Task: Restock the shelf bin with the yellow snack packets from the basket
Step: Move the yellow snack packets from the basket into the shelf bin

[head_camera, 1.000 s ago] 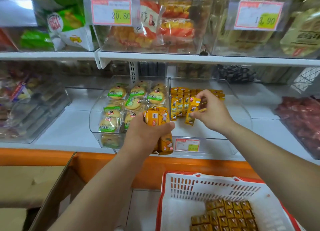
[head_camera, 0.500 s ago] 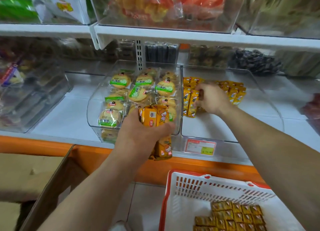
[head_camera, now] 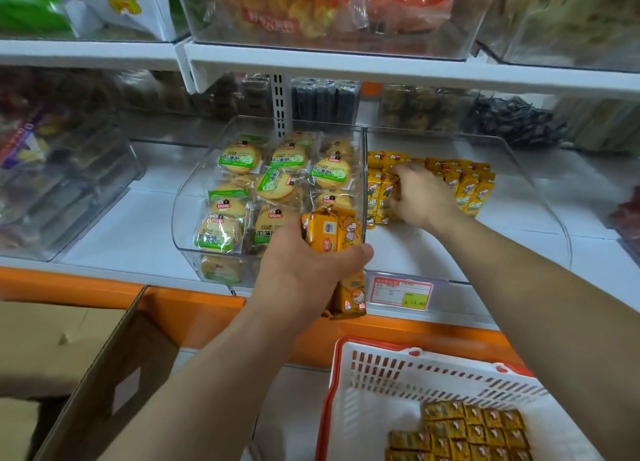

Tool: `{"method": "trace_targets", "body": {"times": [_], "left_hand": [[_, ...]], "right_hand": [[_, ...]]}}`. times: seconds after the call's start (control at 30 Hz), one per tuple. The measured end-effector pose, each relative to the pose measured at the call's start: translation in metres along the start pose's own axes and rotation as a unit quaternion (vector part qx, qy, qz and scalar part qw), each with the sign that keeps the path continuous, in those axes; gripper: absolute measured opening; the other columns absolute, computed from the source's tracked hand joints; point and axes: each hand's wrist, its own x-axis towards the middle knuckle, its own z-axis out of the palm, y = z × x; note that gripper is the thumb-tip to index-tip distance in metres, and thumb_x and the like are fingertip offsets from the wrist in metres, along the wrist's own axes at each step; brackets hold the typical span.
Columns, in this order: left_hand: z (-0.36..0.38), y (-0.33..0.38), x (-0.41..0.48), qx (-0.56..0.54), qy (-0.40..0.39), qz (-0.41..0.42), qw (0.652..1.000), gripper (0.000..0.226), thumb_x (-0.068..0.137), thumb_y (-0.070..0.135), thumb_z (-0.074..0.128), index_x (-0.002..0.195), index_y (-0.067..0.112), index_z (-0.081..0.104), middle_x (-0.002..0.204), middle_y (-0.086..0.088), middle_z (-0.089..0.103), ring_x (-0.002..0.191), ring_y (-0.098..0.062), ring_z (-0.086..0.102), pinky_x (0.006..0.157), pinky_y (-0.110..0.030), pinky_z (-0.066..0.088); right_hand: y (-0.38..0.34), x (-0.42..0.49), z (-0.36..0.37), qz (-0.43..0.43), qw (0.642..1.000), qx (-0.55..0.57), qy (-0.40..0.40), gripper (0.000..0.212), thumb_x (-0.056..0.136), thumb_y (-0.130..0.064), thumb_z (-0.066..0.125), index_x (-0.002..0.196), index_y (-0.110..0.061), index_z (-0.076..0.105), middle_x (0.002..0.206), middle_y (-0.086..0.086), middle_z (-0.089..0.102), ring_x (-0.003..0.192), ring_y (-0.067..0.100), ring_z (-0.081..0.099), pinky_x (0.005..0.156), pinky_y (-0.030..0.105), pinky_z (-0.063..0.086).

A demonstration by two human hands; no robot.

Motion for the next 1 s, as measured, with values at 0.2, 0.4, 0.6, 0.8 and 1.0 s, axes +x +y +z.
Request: {"method": "trace_targets", "body": {"times": [0.2, 0.4, 0.6, 0.8, 1.0], "left_hand": [[0.001, 0.002, 0.0, -0.059, -0.023, -0.053, 0.997, 0.048, 0.071, 0.034, 0.09, 0.111, 0.022, 0.066, 0.097, 0.0, 0.078, 0.088, -0.022, 0.077, 0.083, -0.048, 0.062], [0.009, 0.011, -0.003, -0.157, -0.069, -0.115, 0.978, 0.027, 0.087, 0.021, 0.077, 0.112, 0.018, 0.067, 0.096, -0.01, 0.079, 0.081, -0.031, 0.078, 0.065, -0.041, 0.064], [0.023, 0.015, -0.016, -0.175, -0.116, -0.075, 0.975, 0.022, 0.092, 0.011, 0.071, 0.113, 0.011, 0.07, 0.103, -0.017, 0.077, 0.09, -0.036, 0.076, 0.061, -0.037, 0.059], [0.03, 0.015, -0.03, -0.163, -0.178, -0.041, 0.97, 0.012, 0.095, 0.011, 0.068, 0.104, 0.015, 0.074, 0.1, -0.013, 0.078, 0.089, -0.03, 0.077, 0.068, -0.041, 0.063], [0.026, 0.013, -0.036, -0.046, -0.18, 0.021, 0.982, 0.012, 0.094, 0.024, 0.071, 0.102, 0.016, 0.073, 0.087, -0.005, 0.079, 0.078, -0.022, 0.076, 0.064, -0.032, 0.061]], "right_hand": [[-0.001, -0.018, -0.027, 0.033, 0.998, 0.052, 0.009, 0.058, 0.081, -0.042, 0.074, 0.132, -0.023, 0.052, 0.124, 0.007, 0.058, 0.111, 0.03, 0.059, 0.083, 0.038, 0.05], [-0.026, -0.114, -0.077, 0.016, 0.92, 0.39, 0.021, 0.011, 0.084, -0.032, 0.074, 0.089, -0.034, 0.064, 0.081, -0.018, 0.063, 0.067, 0.002, 0.06, 0.058, 0.018, 0.048], [-0.053, -0.185, -0.102, 0.05, 0.848, 0.522, -0.082, 0.027, 0.091, -0.031, 0.069, 0.114, -0.039, 0.057, 0.097, -0.013, 0.06, 0.071, 0.018, 0.068, 0.06, 0.034, 0.06], [-0.048, -0.204, -0.118, 0.103, 0.811, 0.568, -0.096, 0.058, 0.082, -0.023, 0.08, 0.13, -0.039, 0.052, 0.115, 0.0, 0.061, 0.076, 0.016, 0.071, 0.059, 0.032, 0.057], [-0.033, -0.206, -0.123, 0.072, 0.804, 0.574, -0.136, 0.059, 0.081, -0.024, 0.081, 0.128, -0.048, 0.054, 0.104, 0.002, 0.062, 0.075, 0.028, 0.065, 0.058, 0.032, 0.053]]}}
